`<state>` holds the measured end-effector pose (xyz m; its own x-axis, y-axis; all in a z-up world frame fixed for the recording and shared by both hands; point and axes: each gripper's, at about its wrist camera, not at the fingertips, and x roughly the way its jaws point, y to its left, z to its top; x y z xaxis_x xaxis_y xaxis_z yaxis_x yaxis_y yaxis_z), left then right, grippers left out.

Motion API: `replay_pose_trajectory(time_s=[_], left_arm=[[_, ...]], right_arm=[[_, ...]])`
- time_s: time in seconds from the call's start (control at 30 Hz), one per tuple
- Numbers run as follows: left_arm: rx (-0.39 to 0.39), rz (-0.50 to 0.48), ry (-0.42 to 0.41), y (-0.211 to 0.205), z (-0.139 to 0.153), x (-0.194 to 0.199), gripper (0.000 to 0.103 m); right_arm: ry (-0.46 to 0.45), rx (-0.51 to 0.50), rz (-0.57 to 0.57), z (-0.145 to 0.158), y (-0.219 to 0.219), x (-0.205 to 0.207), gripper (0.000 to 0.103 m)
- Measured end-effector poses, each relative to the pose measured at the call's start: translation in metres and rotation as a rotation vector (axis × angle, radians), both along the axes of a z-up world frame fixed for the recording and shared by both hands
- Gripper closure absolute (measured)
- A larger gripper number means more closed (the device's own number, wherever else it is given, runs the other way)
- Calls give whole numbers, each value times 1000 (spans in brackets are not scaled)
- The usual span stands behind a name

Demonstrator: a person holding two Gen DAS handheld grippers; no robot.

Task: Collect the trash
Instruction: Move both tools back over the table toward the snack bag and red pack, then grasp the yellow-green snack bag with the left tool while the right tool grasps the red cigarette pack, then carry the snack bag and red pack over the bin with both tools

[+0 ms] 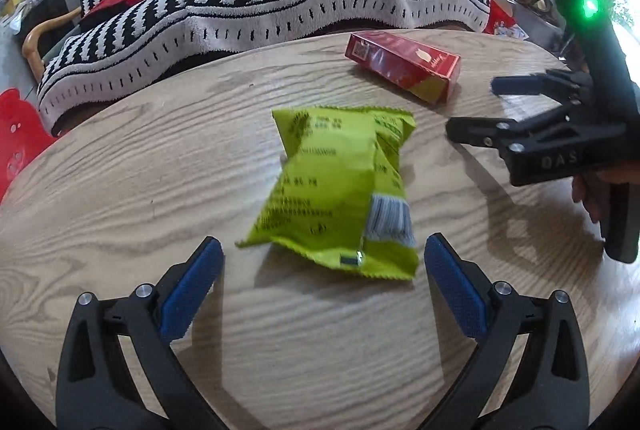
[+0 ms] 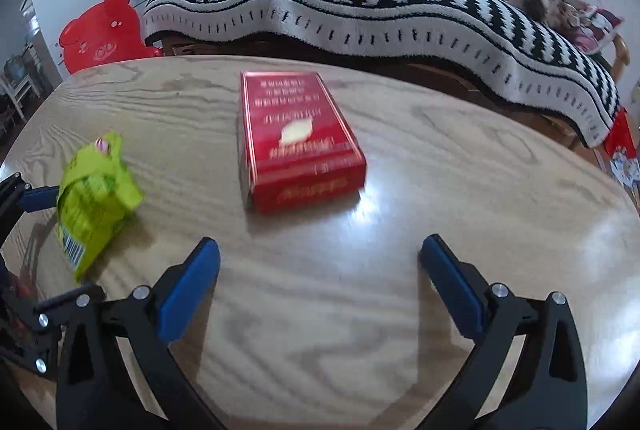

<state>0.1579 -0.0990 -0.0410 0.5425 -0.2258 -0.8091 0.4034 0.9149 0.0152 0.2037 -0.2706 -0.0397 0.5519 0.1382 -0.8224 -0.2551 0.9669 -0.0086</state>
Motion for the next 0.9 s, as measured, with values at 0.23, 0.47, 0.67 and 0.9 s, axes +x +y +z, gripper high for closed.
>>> replay_pose_trajectory(time_s=[0.23, 0.47, 0.67, 0.9], left_arm=[[4, -9, -3, -5, 0, 12, 5], [6, -38, 7, -12, 2, 24, 17], [1, -4, 30, -16, 13, 23, 58], [-1, -53, 10, -31, 62, -37, 58]], right_arm=[[-1, -1, 73, 1, 17, 28, 5], [40, -10, 59, 12, 21, 49, 44], [73, -42, 6, 23, 18, 33, 45], [7, -13, -58, 82, -15, -49, 45]])
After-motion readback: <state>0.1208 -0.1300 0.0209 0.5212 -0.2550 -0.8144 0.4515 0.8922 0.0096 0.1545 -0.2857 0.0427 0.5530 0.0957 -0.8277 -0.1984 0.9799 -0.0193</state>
